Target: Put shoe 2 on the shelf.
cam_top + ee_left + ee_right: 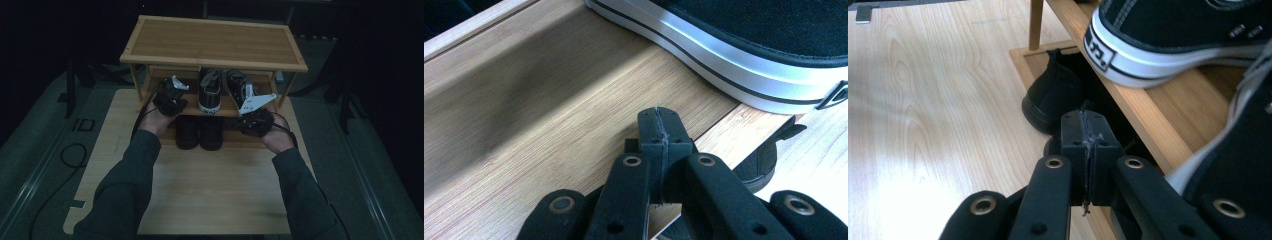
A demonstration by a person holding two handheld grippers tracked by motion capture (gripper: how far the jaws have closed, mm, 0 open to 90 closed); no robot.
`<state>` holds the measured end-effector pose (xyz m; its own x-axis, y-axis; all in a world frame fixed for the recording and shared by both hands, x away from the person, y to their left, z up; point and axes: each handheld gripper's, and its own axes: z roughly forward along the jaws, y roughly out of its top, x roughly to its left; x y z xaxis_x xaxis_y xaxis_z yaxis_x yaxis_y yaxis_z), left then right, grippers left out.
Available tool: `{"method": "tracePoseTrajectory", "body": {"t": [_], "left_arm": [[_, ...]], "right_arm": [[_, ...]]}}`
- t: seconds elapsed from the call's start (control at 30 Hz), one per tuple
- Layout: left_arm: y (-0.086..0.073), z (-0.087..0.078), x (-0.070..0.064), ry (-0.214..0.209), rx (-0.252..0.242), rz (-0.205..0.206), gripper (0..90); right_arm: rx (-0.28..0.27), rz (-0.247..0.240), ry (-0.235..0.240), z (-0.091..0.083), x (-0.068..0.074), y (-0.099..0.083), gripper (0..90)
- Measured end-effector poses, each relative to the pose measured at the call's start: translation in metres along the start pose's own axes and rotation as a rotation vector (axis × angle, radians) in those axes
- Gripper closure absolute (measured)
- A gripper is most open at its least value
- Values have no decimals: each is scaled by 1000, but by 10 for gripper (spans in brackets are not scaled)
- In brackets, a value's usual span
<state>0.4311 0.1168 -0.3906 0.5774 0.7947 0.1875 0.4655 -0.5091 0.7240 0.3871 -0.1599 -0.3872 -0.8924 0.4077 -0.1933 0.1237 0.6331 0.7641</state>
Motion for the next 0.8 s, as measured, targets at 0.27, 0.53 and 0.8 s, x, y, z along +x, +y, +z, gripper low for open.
{"method": "tracePoseTrajectory", "body": {"t": [0.27,0.53,0.8], "left_arm": [[0,-1,0,-3,7,-7,900],[0,-1,1,-10,3,-15,900],[-1,-1,2,-17,-1,-20,900]], "right_arm": [[19,-1,6,-17,-7,-14,882],[-3,18,17,-28,-11,-24,887],[17,8,17,-38,-11,-34,888]]}}
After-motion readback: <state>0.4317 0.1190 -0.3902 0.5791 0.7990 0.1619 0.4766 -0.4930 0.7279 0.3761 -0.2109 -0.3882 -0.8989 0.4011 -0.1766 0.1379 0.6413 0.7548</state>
